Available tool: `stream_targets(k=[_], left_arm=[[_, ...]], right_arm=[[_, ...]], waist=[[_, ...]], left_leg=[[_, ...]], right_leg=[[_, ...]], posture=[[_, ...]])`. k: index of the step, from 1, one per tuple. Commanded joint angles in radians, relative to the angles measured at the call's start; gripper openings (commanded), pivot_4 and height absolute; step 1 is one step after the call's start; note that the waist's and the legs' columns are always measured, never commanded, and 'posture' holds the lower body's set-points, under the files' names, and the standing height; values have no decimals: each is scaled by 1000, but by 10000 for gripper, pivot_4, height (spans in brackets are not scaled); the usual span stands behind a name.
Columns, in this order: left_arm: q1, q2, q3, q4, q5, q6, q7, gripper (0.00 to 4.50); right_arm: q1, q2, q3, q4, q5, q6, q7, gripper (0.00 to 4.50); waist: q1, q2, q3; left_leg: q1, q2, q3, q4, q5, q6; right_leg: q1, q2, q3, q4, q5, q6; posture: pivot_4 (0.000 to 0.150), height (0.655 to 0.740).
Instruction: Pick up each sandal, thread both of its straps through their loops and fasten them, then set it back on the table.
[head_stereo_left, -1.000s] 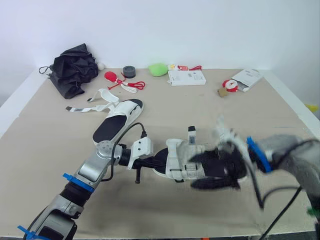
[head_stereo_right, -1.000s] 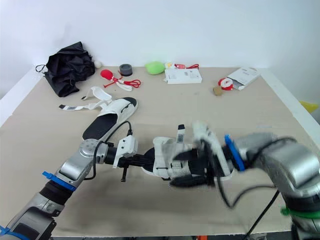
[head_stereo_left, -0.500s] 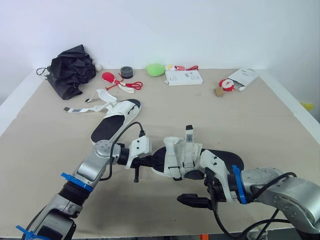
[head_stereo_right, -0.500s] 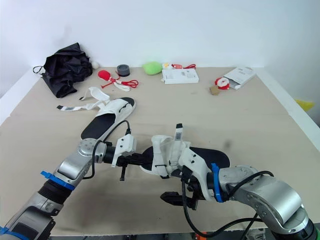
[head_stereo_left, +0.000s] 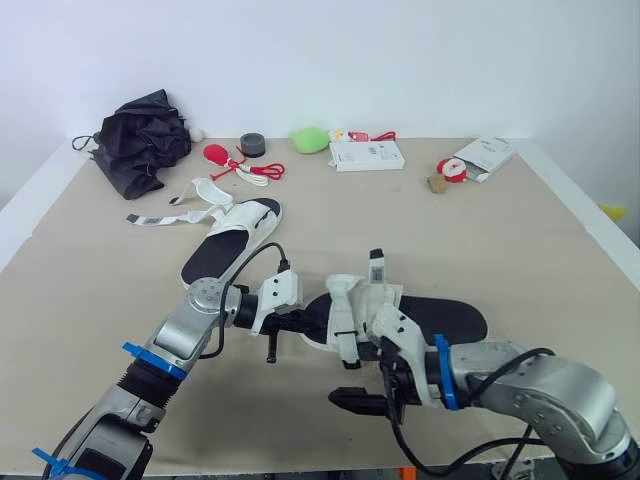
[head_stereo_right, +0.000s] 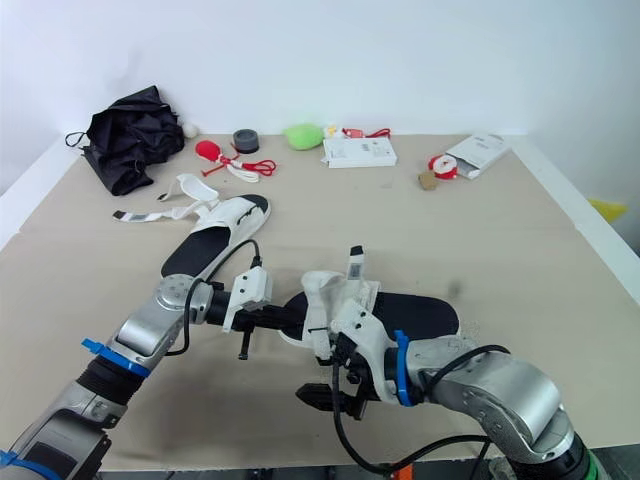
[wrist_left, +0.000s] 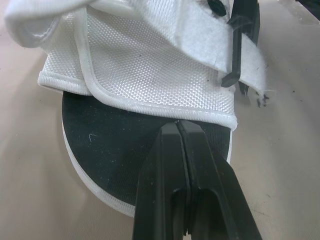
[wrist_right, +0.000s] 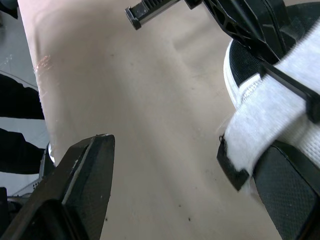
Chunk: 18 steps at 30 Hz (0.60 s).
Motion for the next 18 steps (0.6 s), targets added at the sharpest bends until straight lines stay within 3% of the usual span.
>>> stream_targets(k=[1, 10, 14, 18], left_arm=[[46, 43, -43, 57, 66, 49, 0, 0], [36, 50, -46, 58, 67, 52, -11, 0], [33, 48, -46, 60, 67, 51, -11, 0], [40, 50, -45, 50, 65, 56, -8, 0]], right_arm=[[-2, -29, -42, 2, -4, -11, -1, 43937], [44, 7, -43, 20, 12, -36, -22, 43937], [24, 27, -35, 60, -11, -38, -45, 26933], [18, 35, -30, 73, -6, -45, -37, 6369]], waist=[[0, 0, 0], [0, 0, 0], [0, 0, 0], [0, 0, 0]], left_leg=[[0, 0, 0, 0, 0, 0], [0, 1, 0, -1, -1, -1], [0, 1, -1, -1, -1, -1], [0, 1, 0, -1, -1, -1]], right_leg=[[0, 0, 0, 0, 0, 0], [0, 1, -1, 0, 1, 1], [0, 2, -1, 0, 1, 2], [0, 2, -1, 0, 1, 1]], posture=[[1500, 7400], [1500, 7400], [1500, 7400], [1500, 7400]])
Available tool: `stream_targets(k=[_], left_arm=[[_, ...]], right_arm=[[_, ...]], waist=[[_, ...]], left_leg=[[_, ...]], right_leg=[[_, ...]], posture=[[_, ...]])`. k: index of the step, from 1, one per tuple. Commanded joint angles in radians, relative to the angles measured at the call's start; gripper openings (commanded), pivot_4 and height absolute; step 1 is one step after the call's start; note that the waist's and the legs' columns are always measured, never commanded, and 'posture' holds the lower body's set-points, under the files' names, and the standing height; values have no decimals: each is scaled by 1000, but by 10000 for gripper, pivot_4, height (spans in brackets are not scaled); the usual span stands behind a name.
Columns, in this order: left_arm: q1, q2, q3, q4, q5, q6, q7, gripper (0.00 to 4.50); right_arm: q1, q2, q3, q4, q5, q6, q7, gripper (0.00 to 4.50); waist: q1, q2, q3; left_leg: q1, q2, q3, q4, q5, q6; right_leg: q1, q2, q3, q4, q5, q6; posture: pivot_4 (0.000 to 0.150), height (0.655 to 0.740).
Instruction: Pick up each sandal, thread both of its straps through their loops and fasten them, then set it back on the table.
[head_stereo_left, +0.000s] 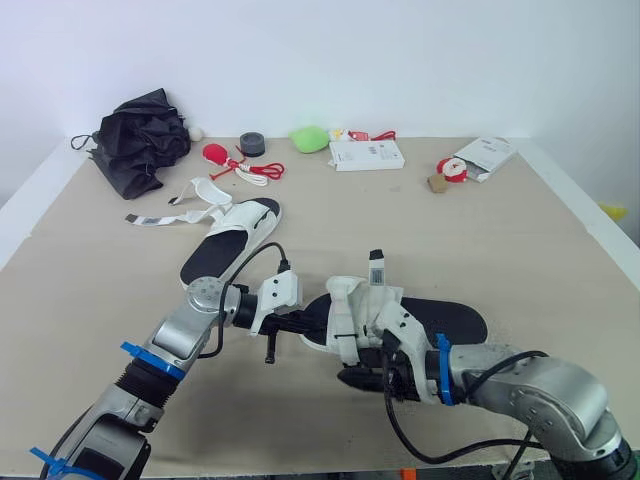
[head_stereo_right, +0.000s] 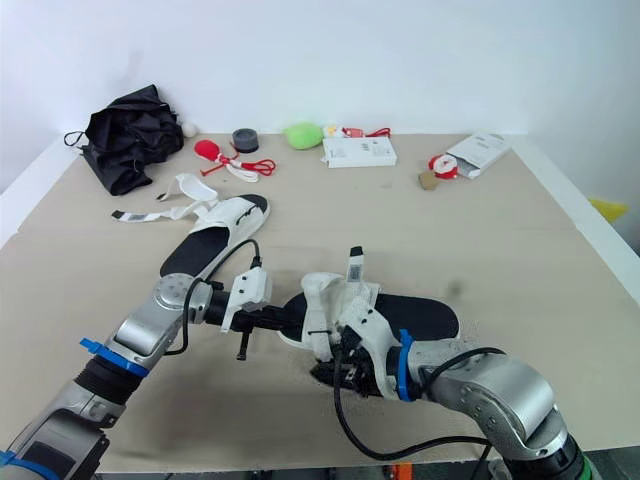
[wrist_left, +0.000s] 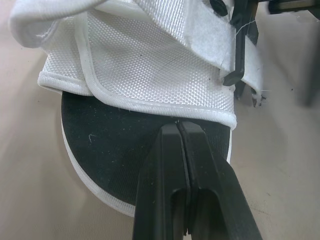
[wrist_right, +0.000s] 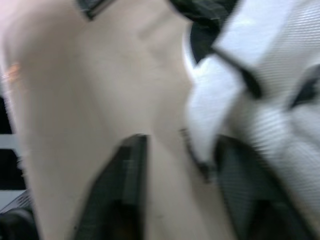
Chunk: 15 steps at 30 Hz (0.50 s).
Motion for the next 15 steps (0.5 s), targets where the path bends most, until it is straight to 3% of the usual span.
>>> stream_targets(k=[1, 8, 15], left_arm=[[48, 42, -41, 57, 65, 55, 4, 0], [50, 45, -38, 55, 65, 56, 9, 0], [34, 38, -40, 71, 67, 52, 6, 0]], right_arm=[[-11, 3, -16, -8, 7, -23, 14, 1494], [-5, -33, -20, -44, 42, -31, 79, 659], [-3, -38, -113, -106, 290, -42, 197, 659]], waist=[[0, 0, 0], [0, 0, 0], [0, -1, 0]], left_leg=[[0, 0, 0, 0, 0, 0], [0, 0, 0, 0, 0, 0], [0, 0, -1, 0, -1, -1]], right_leg=[[0, 0, 0, 0, 0, 0], [0, 0, 0, 0, 0, 0], [1, 1, 0, 0, -1, 0]], posture=[[1500, 7400], [1500, 7400], [1500, 7400]])
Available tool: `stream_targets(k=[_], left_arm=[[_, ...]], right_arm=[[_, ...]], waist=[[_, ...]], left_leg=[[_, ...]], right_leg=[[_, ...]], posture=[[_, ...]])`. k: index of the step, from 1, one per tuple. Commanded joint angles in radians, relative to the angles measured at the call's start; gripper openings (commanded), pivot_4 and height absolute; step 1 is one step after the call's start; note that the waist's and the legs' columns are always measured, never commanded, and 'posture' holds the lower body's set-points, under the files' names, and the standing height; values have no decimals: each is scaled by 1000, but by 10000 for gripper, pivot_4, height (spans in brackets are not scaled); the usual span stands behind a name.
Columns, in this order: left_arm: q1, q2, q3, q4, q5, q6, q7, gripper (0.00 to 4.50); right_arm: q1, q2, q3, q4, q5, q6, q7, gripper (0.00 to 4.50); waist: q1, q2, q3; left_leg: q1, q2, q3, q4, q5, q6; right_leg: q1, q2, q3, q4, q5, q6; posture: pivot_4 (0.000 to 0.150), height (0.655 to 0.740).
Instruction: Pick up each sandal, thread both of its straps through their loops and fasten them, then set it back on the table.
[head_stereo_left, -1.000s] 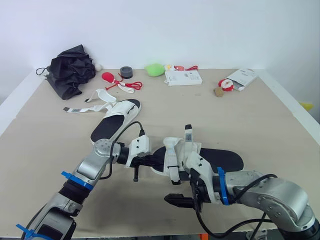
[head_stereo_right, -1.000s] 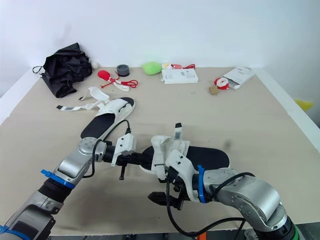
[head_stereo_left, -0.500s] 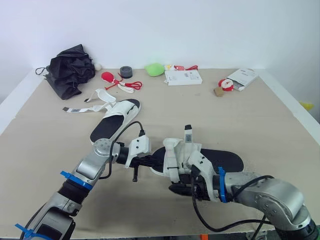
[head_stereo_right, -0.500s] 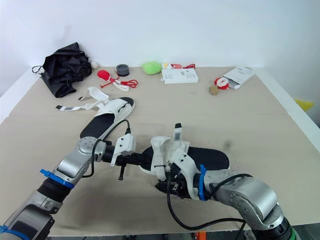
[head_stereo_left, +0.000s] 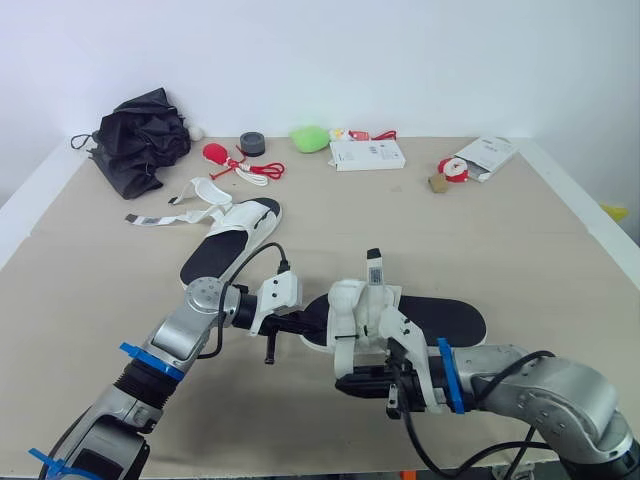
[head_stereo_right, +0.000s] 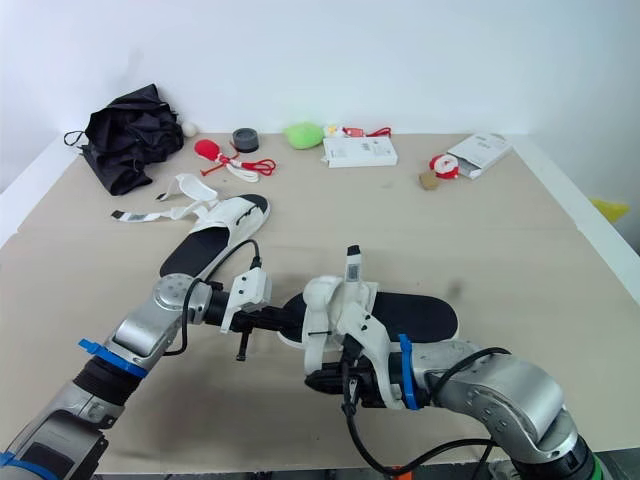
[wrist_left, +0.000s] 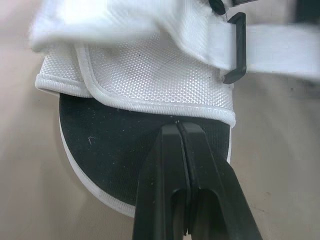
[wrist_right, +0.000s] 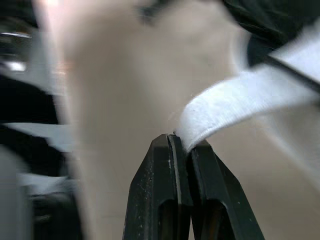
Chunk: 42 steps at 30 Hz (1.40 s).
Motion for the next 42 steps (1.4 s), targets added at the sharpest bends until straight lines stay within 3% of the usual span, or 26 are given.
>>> stream_targets(k=[1, 4, 7, 12, 19, 22, 23, 31, 33, 42], left_arm=[[30, 32, -41, 83, 67, 44, 3, 0], [24, 30, -44, 91, 68, 41, -1, 0], [21, 27, -46, 96, 69, 39, -3, 0], [19, 21, -49, 99, 72, 35, -5, 0], [21, 20, -50, 100, 72, 32, -3, 0], [21, 20, -51, 100, 71, 31, -4, 0], [21, 19, -51, 100, 71, 31, -3, 0], [17, 11, -56, 102, 70, 28, -1, 0], [18, 11, -57, 103, 70, 28, 0, 0], [17, 3, -59, 103, 70, 31, 2, 0]], right_arm=[[-23, 18, -87, -41, 191, -27, 41, 659], [-76, 47, -130, 2, 325, -39, 6, 659], [-165, 94, -141, 96, 363, -37, -87, 659], [-288, 168, -93, 272, 227, -24, -254, 659], [-337, 182, -87, 435, 139, 51, -359, 659], [-371, 207, -99, 561, 78, 104, -438, 12259], [-378, 215, -110, 581, 85, 119, -437, 14135], [-461, 206, -107, 648, 41, 124, -370, 42329], [-486, 194, -106, 659, 28, 104, -336, 44612], [-590, 159, -105, 715, -95, -46, -165, 44612]], waist=[[0, 0, 0], [0, -1, 1], [1, -1, 2], [2, 0, 3], [1, 1, 2], [1, 1, 2], [0, 1, 2], [1, 1, 2], [1, 1, 2], [1, 3, 3]], left_leg=[[0, 0, 0, 0, 0, 0], [0, 0, 0, 0, 0, 0], [-1, 0, 0, 0, 0, 0], [-1, 0, 0, 0, 0, 0], [-1, 0, 1, 1, 0, 0], [0, 0, 2, 2, 1, 1], [0, 0, 2, 2, 1, 1], [0, 0, 4, 2, 2, 3], [1, 0, 4, 2, 2, 3], [-1, 0, 5, 2, 2, 3]], right_leg=[[0, 0, 0, 0, 0, 0], [0, 0, 0, 0, 0, 1], [0, 0, 0, 0, 0, 0], [-1, 0, 1, 0, 0, -2], [0, 0, 1, 0, 3, -3], [0, 0, 2, 0, 4, -2], [0, 0, 2, 0, 4, -2], [0, -1, 3, 0, 6, -1], [0, -1, 4, 0, 6, 0], [-1, 0, 4, 0, 6, -1]], posture=[[1500, 7400], [1500, 7400], [1500, 7400], [1500, 7400], [1500, 7400], [1500, 7400], [1500, 7400], [1500, 7400], [1500, 7400], [1500, 7400]])
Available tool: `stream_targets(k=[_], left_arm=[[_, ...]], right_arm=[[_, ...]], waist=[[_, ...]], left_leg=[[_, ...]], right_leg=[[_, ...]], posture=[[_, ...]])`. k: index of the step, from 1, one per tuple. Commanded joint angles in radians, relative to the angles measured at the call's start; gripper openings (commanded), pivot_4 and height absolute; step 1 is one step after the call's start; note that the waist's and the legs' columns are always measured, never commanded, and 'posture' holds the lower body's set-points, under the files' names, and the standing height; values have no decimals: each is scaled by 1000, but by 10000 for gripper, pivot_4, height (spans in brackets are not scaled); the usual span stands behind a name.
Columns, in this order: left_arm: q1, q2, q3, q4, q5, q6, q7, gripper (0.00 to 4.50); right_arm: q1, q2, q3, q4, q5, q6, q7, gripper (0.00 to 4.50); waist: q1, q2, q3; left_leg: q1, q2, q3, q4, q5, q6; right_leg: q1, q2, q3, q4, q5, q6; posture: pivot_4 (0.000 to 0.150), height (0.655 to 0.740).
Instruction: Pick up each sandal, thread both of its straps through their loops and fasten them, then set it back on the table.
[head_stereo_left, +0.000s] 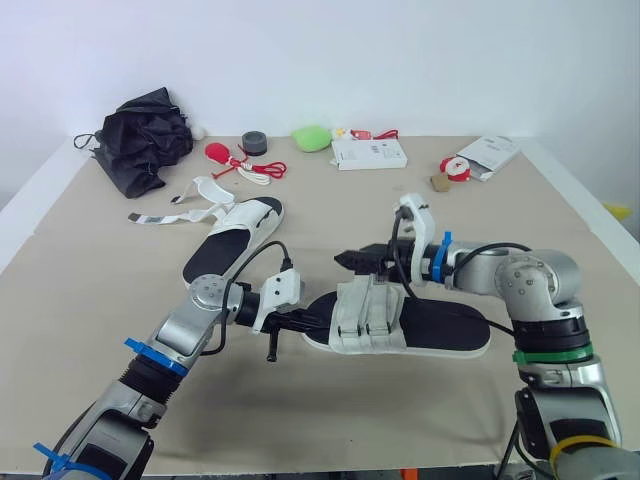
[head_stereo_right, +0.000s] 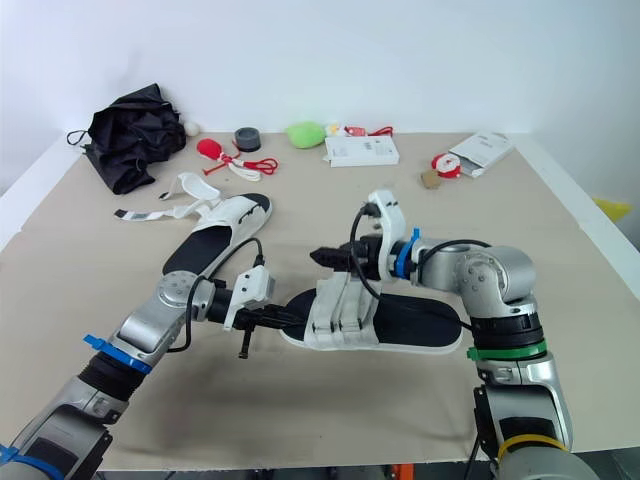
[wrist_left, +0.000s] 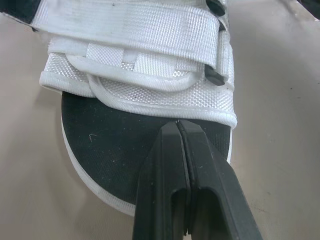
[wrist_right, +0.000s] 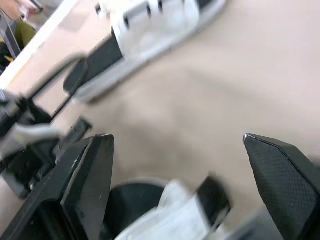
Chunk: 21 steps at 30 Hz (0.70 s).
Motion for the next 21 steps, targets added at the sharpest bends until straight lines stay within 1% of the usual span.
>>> stream_targets(k=[1, 4, 6, 9, 11, 14, 18, 20, 21], left_arm=[[38, 15, -50, 74, 69, 39, 11, 0], [29, 10, -40, 70, 62, 34, 13, 0], [14, -12, 7, 22, -5, 41, 5, 0], [5, -25, 45, -22, -56, 55, -5, 0], [-14, -29, 93, -54, -111, 61, -19, 0], [-42, -30, 162, -94, -188, 87, -20, 0], [-55, 9, 246, -161, -282, 124, -51, 0], [-47, 50, 288, -196, -323, 148, -69, 0], [-36, 77, 312, -215, -346, 161, -84, 0]], right_arm=[[-39, -15, -21, 7, -37, -49, 58, 44612], [-28, -42, -46, -15, -48, -77, 110, 44612], [53, -121, -68, -114, -41, -123, 211, 44612], [135, -186, -91, -191, -32, -164, 289, 44612], [241, -254, -133, -272, -45, -226, 362, 44612], [368, -325, -210, -356, -40, -268, 423, 44612], [532, -393, -326, -443, -35, -302, 472, 44612], [618, -427, -370, -483, -57, -318, 492, 44612], [670, -442, -396, -507, -67, -325, 506, 44612]], waist=[[0, 0, 0], [1, 0, 0], [5, 1, 1], [7, 1, 2], [5, 2, 3], [5, 2, 6], [3, 3, 14], [2, 3, 15], [2, 2, 16]], left_leg=[[0, 0, 0, 0, 0, 0], [0, 0, 0, 0, 0, 0], [-1, 0, 0, 0, 0, 0], [-3, -1, 0, 0, -2, 1], [-6, -2, 1, 0, -2, 1], [-17, -2, 1, 1, -3, 2], [-18, -2, 0, 2, -3, 2], [-18, -2, 1, 2, -3, 2], [-18, -3, 1, 2, -3, 2]], right_leg=[[0, 0, 0, 0, 0, 0], [0, 0, 0, 0, 0, 0], [0, 0, 0, 0, 0, 0], [-2, -1, 1, 0, -2, 1], [-4, -1, 2, 0, -1, 0], [-14, 1, 3, 0, 1, -1], [-15, 2, 4, 1, 1, -1], [-14, 2, 5, 1, 1, 0], [-14, 2, 5, 1, -1, 3]], posture=[[1500, 7400], [1500, 7400], [1500, 7400], [1500, 7400], [1500, 7400], [1500, 7400], [1500, 7400], [1500, 7400], [1500, 7400]])
